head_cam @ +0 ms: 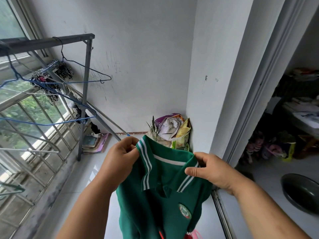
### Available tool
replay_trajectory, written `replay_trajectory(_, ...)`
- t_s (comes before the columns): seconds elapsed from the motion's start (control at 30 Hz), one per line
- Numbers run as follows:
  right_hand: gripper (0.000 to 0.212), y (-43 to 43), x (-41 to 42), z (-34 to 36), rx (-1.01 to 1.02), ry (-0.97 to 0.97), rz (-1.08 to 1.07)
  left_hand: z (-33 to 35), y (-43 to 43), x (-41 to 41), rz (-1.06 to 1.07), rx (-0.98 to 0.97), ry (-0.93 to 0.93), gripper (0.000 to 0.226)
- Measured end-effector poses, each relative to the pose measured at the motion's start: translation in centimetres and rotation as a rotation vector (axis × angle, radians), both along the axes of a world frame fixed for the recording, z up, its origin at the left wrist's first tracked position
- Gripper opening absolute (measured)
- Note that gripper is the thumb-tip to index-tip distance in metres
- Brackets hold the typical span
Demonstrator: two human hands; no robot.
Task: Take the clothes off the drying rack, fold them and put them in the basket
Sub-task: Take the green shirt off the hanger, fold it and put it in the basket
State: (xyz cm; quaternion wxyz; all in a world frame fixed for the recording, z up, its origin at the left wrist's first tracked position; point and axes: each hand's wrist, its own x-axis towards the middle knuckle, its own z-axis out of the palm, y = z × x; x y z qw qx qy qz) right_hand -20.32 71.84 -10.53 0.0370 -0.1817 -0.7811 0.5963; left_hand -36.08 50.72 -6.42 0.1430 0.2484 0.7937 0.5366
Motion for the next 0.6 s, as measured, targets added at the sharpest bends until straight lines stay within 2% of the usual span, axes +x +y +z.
replay_trajectory(0.1, 0.013, 0.2, -0.1, -0.5, 0.128, 0.053, -0.069, 0.1, 0.0, 0.3, -0.021, 0.005, -0.02, 0.014)
replay_trajectory(0.13, 0.012, 0.1, -0.1, -0.5, 0.142, 0.111, -0.079, 0.1, 0.0, 0.4, -0.026, 0.006, -0.025, 0.015)
replay_trajectory(0.2, 0.019, -0.2, -0.1, -0.3, 0.116, 0.23, -0.073, 0.1, 0.1, 0.5, -0.026, -0.01, -0.018, 0.015)
replay_trajectory(0.3, 0.025, -0.6, -0.2, 0.5, -0.041, 0.305, -0.081, 0.3, 0.3, 0.5, -0.032, -0.043, 0.023, 0.01)
replay_trajectory(0.47, 0.026, -0.3, -0.7, 0.8, -0.02, 0.365, -0.146, 0.5, 0.3, 0.4, -0.042, -0.076, 0.047, 0.01)
replay_trajectory(0.6, 0.027, 0.2, -0.9, 0.9, 0.086, 0.287, -0.136, 0.5, 0.4, 0.2, -0.043, -0.148, 0.073, 0.011)
